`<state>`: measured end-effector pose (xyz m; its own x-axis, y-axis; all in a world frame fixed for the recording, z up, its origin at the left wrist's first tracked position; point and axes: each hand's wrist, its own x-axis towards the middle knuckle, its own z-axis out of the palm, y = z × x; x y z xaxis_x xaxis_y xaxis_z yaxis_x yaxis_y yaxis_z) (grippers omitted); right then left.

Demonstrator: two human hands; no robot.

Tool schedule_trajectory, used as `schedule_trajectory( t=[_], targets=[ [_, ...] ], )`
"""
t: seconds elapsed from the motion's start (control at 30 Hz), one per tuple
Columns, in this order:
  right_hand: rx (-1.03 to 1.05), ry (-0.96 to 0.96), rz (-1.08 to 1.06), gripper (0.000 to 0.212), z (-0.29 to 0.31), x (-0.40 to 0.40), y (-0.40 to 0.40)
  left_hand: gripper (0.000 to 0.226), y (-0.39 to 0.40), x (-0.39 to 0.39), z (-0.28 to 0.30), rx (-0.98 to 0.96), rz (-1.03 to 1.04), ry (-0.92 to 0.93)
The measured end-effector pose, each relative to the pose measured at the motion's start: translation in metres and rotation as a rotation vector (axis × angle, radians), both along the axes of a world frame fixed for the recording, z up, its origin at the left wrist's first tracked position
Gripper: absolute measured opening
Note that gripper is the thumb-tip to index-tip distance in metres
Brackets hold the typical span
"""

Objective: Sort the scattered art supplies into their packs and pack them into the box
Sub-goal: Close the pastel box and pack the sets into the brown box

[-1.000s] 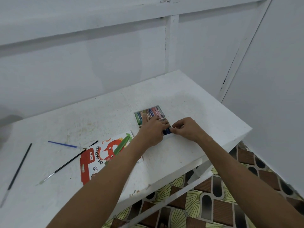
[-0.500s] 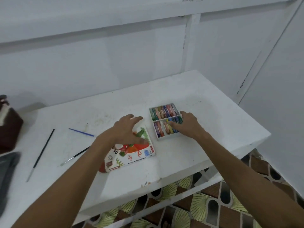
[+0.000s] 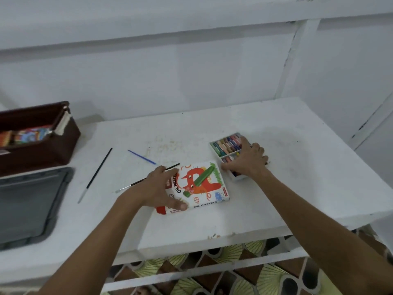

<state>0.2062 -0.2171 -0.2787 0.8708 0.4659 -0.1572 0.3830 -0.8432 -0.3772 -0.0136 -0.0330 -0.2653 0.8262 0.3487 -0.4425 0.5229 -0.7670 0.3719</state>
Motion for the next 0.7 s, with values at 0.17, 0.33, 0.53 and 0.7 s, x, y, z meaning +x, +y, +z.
schedule_trajectory(
  t=[0.17, 0.33, 0.53, 0.7],
  targets=[
    [0.087, 0.024, 0.145, 0.114, 0.011, -0.001, 0.024, 0.096, 0.015, 0.015, 0.015, 0.029, 0.145, -0.134],
    [0.149, 0.036, 0.313, 0.112, 0.027, -0.014, 0.053, 0.104, 0.036, 0.028, 0.03, 0.105, 0.109, -0.209],
    [0.162, 0.125, 0.744, 0.128, 0.05, -0.056, 0.095, 0.132, 0.052, 0.016, 0.05, 0.266, -0.074, -0.214],
    [0.232, 0.291, 0.94, 0.132, 0.047, -0.1, 0.128, 0.139, 0.065, -0.037, 0.042, 0.239, -0.045, -0.192]
  ],
)
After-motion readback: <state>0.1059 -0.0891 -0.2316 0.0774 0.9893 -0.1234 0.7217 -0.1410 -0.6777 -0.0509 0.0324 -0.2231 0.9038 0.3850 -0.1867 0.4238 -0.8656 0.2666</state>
